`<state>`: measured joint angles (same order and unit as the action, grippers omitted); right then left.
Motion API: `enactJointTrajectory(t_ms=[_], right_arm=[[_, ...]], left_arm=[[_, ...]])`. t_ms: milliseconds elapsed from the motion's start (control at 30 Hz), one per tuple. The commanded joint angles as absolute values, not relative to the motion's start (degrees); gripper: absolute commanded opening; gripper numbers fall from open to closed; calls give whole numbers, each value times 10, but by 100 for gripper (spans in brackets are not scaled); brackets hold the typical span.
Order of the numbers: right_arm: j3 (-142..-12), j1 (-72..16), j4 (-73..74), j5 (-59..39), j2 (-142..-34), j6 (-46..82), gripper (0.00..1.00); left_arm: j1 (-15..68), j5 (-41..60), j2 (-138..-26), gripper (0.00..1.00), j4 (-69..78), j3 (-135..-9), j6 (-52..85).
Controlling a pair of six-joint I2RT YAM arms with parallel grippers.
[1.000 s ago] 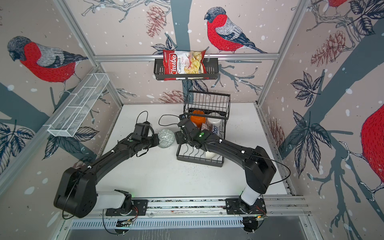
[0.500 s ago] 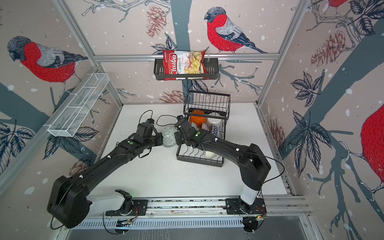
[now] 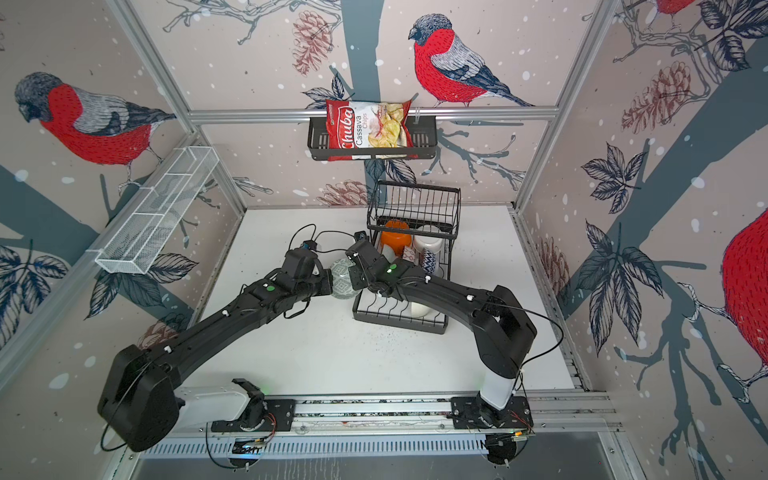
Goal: Load the bowls into the dish rack
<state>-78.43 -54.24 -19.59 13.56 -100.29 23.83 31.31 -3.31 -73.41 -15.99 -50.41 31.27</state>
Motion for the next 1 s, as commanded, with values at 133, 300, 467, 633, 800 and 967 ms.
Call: enactJointTrajectory(t_ms=[133, 300, 467, 633, 800, 967], right_arm=[[-788, -543, -209, 177, -1007, 246, 0], [-780, -543, -211, 192, -1001, 247, 0], [-762, -543, -212, 207, -979, 244, 0], [-740, -542, -222, 225, -951, 245, 0], [-709, -535, -237, 236, -908, 248, 0], [-686, -523, -260, 241, -859, 250, 0]], left_arm=[[320, -54, -740, 0, -134, -512, 330], [319, -56, -733, 36, -128, -508, 333], [320, -52, -725, 71, -121, -508, 337], [319, -66, -702, 78, -96, -500, 333], [302, -67, -691, 79, -85, -484, 342], [294, -41, -724, 78, -89, -476, 350]])
